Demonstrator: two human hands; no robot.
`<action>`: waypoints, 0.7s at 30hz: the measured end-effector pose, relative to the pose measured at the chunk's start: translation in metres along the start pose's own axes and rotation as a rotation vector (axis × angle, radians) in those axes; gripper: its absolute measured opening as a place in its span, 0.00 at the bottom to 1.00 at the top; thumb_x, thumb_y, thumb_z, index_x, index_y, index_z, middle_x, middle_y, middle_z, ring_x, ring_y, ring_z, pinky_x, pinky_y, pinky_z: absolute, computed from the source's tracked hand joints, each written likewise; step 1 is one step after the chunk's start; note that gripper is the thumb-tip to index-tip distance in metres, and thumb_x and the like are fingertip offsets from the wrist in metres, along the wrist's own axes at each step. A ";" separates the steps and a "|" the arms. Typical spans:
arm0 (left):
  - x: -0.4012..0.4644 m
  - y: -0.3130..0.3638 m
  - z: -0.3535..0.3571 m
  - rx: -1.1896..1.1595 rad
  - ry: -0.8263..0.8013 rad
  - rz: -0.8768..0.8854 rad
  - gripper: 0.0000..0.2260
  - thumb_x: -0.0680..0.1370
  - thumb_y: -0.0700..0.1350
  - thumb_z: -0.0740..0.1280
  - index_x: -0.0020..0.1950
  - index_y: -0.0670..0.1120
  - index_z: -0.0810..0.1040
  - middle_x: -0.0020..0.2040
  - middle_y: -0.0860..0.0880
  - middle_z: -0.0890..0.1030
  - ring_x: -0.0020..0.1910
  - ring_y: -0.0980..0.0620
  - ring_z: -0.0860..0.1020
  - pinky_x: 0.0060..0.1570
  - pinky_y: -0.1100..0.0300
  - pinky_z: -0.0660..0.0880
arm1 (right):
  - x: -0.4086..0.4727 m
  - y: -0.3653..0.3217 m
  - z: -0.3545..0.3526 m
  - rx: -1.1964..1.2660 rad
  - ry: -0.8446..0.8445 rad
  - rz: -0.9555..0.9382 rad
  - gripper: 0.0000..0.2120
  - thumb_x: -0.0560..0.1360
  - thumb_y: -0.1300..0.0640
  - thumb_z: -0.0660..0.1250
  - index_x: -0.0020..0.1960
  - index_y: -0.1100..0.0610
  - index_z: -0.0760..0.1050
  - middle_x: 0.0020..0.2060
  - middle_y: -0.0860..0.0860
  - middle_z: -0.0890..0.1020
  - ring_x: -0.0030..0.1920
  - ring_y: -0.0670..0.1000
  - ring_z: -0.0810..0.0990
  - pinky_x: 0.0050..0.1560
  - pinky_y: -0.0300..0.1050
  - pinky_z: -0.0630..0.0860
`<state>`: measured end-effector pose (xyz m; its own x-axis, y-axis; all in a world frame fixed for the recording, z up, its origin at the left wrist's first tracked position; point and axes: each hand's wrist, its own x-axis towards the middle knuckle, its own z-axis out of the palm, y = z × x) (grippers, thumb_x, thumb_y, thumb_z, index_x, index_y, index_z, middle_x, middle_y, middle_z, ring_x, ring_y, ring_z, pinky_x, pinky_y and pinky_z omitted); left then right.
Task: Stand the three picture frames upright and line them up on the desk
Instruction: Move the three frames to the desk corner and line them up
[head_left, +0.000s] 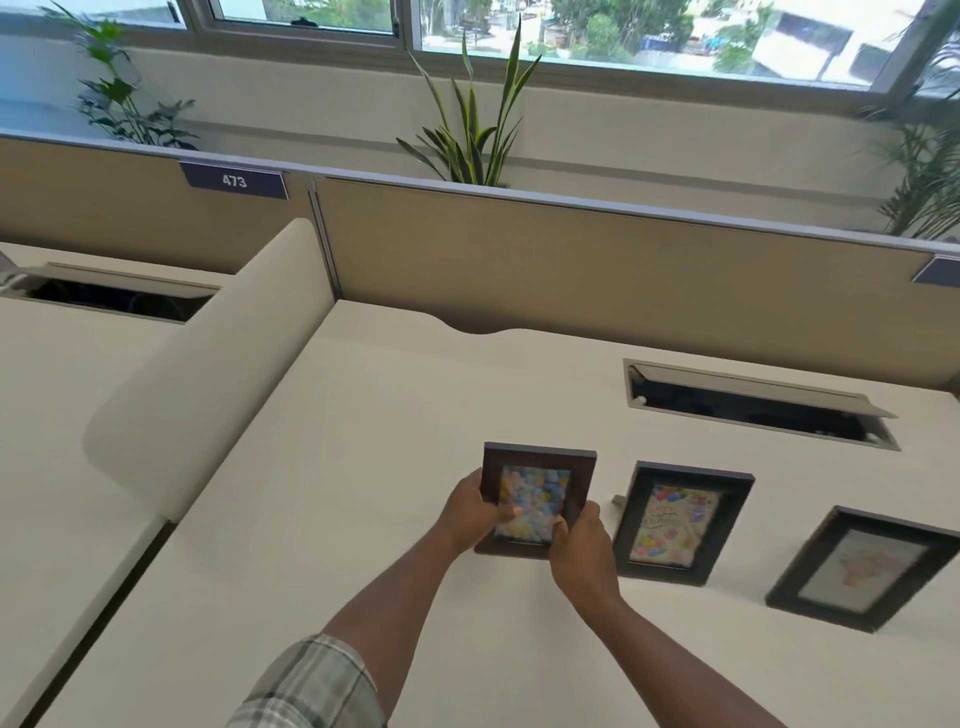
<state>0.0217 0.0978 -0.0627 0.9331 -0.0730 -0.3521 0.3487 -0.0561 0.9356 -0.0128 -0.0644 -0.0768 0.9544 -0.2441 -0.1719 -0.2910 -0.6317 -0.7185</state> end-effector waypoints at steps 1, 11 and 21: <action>0.003 0.000 0.000 -0.026 -0.019 -0.001 0.23 0.70 0.32 0.74 0.63 0.35 0.74 0.60 0.37 0.81 0.59 0.40 0.80 0.59 0.42 0.77 | 0.002 -0.001 0.002 -0.006 0.014 -0.001 0.05 0.80 0.57 0.60 0.53 0.55 0.64 0.51 0.57 0.78 0.44 0.54 0.75 0.38 0.45 0.71; 0.073 0.032 -0.043 0.004 0.079 0.061 0.23 0.68 0.25 0.66 0.54 0.49 0.75 0.52 0.48 0.82 0.57 0.45 0.80 0.46 0.58 0.81 | 0.069 -0.062 0.025 0.076 0.102 -0.075 0.13 0.79 0.57 0.62 0.61 0.57 0.66 0.56 0.55 0.76 0.54 0.55 0.76 0.46 0.47 0.74; 0.157 0.076 -0.113 -0.011 0.350 0.078 0.24 0.66 0.25 0.65 0.58 0.45 0.75 0.55 0.43 0.82 0.56 0.43 0.81 0.54 0.43 0.81 | 0.167 -0.149 0.067 0.077 -0.081 -0.266 0.24 0.74 0.63 0.63 0.69 0.55 0.64 0.63 0.55 0.72 0.63 0.54 0.72 0.60 0.51 0.76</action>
<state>0.2045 0.1945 -0.0437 0.9298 0.2692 -0.2508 0.2742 -0.0525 0.9602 0.1944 0.0382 -0.0432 0.9996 -0.0154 -0.0220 -0.0268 -0.6075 -0.7939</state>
